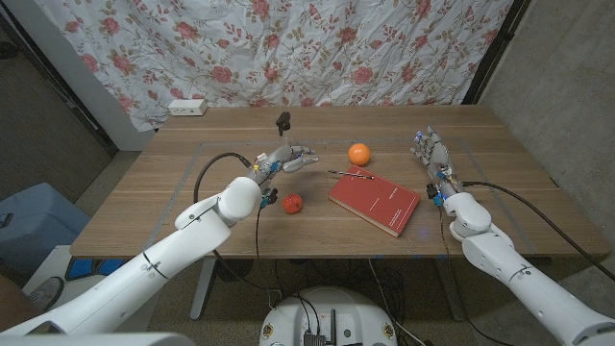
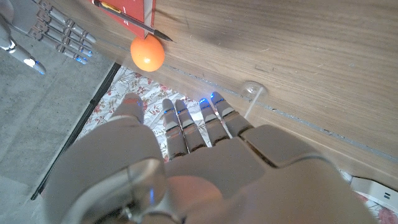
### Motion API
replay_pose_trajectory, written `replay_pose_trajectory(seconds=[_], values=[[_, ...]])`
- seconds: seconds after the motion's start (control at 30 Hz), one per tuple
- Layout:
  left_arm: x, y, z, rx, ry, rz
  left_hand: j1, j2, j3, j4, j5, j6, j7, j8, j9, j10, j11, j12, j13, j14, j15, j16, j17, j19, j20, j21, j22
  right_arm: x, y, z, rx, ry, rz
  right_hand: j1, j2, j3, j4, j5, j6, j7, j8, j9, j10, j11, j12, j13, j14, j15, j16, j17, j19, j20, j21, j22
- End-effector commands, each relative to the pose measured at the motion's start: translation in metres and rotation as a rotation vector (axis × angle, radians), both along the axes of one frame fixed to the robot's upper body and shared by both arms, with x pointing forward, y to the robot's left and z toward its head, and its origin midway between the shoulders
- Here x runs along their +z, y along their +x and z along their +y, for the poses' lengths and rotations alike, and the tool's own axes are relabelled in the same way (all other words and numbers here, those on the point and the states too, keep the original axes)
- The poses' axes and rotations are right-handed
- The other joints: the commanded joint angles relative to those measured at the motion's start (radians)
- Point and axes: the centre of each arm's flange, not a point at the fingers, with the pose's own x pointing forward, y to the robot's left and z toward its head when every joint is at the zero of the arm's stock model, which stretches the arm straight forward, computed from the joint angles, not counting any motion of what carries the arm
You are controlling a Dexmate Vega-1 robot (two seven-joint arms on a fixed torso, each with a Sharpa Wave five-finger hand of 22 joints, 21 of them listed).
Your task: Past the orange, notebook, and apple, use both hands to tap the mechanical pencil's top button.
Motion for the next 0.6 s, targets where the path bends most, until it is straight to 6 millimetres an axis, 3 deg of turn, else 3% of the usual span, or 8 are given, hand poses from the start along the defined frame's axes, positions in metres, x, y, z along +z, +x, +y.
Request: replay_pose_trajectory(seconds=[0.03,0.27,0.33,0.37,0.4,0.5,0.6], values=[[-0.018,-0.002,0.021,-0.024,-0.129,-0.006,-0.011,0.003,0.016,0.001,0.004,-0.016,0.008,-0.006,0.001,-0.025,0.012,-0.006,0.002,-0.009,-0.103,0.001,0.002,0.006,-0.053,-0.001,0.001,-0.002,0.002,-0.001,-0.025,-0.002,-0.004,-0.008,0.016,0.001,0.007,0.005,0.009,-0.001,0.004,0.0,0.002,-0.005,0.004,-0.001,0.0,-0.004,0.001,0.001,0.003,-0.004,0.006,0.002],[-0.026,-0.003,0.026,-0.027,-0.166,-0.008,-0.021,0.0,0.033,-0.005,0.005,-0.042,0.01,-0.003,0.0,-0.042,0.053,-0.003,0.002,-0.016,-0.098,0.001,0.0,0.005,-0.05,-0.002,0.0,0.001,0.005,0.001,-0.029,-0.017,-0.012,-0.008,0.016,0.001,0.009,0.006,0.01,0.0,0.004,0.0,0.003,-0.006,0.004,-0.001,0.001,-0.004,0.001,0.001,0.004,-0.005,0.006,0.002],[-0.028,-0.003,0.028,-0.025,-0.178,-0.011,-0.022,-0.001,0.035,-0.006,0.005,-0.042,0.012,-0.002,0.0,-0.043,0.048,-0.002,0.002,-0.013,-0.096,0.002,0.0,0.006,-0.049,-0.002,0.0,0.001,0.005,0.002,-0.033,-0.026,-0.014,-0.008,0.015,0.001,0.01,0.006,0.01,0.0,0.004,0.0,0.003,-0.007,0.004,-0.001,0.0,-0.005,0.001,0.001,0.004,-0.006,0.006,0.002],[-0.029,-0.004,0.029,-0.022,-0.184,-0.018,-0.025,-0.003,0.041,-0.01,0.004,-0.044,0.014,0.0,0.0,-0.043,0.024,-0.001,0.002,0.001,-0.089,0.007,0.0,0.007,-0.046,-0.001,0.0,0.002,0.005,0.003,-0.036,-0.029,-0.015,-0.008,0.015,0.0,0.01,0.006,0.01,0.0,0.004,0.0,0.003,-0.007,0.004,-0.001,0.001,-0.005,0.001,0.001,0.004,-0.005,0.006,0.002],[-0.03,-0.004,0.03,-0.015,-0.19,-0.022,-0.025,-0.003,0.043,-0.011,0.004,-0.044,0.013,0.0,0.0,-0.043,0.021,0.0,0.002,0.004,-0.087,0.008,0.0,0.009,-0.045,-0.001,0.0,0.002,0.005,0.004,-0.034,-0.027,-0.016,-0.008,0.015,0.0,0.01,0.006,0.01,-0.001,0.004,0.0,0.003,-0.007,0.004,-0.001,0.001,-0.004,0.001,0.001,0.004,-0.005,0.006,0.002],[-0.033,-0.006,0.033,-0.023,-0.207,-0.032,-0.027,-0.004,0.047,-0.013,0.004,-0.046,0.012,0.0,0.0,-0.044,0.022,0.0,0.002,0.015,-0.084,0.01,-0.001,0.014,-0.043,0.001,0.0,0.002,0.004,0.005,-0.034,-0.027,-0.02,-0.007,0.015,0.0,0.011,0.006,0.011,-0.001,0.004,0.0,0.004,-0.007,0.004,-0.001,0.001,-0.003,0.001,0.0,0.004,-0.005,0.006,0.002],[-0.036,-0.007,0.036,-0.022,-0.225,-0.034,-0.028,-0.004,0.054,-0.018,0.004,-0.054,0.012,0.0,0.0,-0.055,0.042,-0.002,0.002,0.013,-0.082,0.007,-0.001,0.016,-0.042,0.0,0.0,0.002,0.003,0.007,-0.04,-0.035,-0.022,-0.007,0.015,0.0,0.011,0.006,0.01,-0.001,0.003,0.0,0.003,-0.006,0.003,-0.001,0.001,-0.004,0.001,0.0,0.003,-0.005,0.006,0.002]])
